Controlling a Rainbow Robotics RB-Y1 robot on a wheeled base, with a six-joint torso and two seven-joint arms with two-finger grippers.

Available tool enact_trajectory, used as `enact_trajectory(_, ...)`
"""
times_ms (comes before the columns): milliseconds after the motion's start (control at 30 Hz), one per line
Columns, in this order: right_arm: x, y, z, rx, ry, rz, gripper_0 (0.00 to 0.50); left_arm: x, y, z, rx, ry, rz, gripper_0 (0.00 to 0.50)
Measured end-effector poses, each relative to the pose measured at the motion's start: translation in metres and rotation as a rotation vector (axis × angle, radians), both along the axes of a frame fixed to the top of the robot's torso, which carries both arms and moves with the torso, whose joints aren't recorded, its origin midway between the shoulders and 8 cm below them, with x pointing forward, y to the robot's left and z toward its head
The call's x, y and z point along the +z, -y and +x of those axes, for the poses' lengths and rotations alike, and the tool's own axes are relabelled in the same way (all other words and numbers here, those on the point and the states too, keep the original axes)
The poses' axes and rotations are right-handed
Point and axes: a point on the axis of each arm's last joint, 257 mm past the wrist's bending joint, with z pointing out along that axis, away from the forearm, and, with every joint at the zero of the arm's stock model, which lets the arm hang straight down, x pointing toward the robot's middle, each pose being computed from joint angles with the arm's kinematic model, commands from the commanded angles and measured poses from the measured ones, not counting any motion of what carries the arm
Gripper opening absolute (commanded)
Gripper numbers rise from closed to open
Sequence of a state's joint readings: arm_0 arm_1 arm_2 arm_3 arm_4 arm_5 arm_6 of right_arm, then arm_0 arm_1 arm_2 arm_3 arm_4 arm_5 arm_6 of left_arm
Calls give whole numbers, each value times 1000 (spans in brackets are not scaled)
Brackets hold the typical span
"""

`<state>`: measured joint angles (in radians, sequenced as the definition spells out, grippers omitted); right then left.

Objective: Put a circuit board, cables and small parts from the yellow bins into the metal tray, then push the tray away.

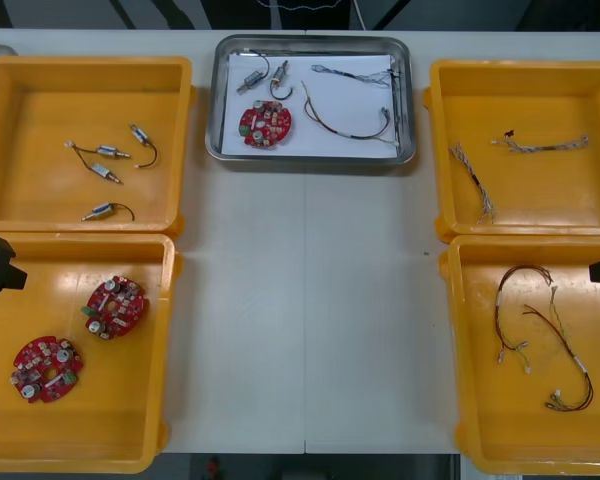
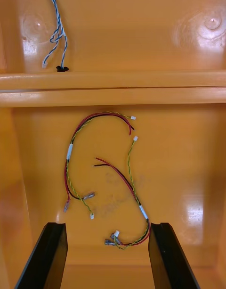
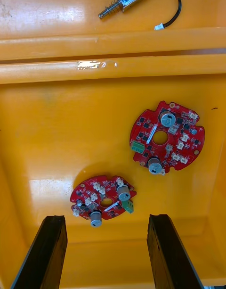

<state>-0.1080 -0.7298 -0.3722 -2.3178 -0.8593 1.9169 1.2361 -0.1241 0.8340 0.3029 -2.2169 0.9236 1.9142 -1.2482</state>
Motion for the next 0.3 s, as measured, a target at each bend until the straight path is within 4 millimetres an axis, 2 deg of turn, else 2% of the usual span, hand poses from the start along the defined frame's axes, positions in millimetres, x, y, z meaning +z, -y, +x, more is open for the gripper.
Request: enact_trajectory(300, 0, 0, 0, 0, 0, 0, 500, 0, 0, 0, 0, 0, 0, 500)
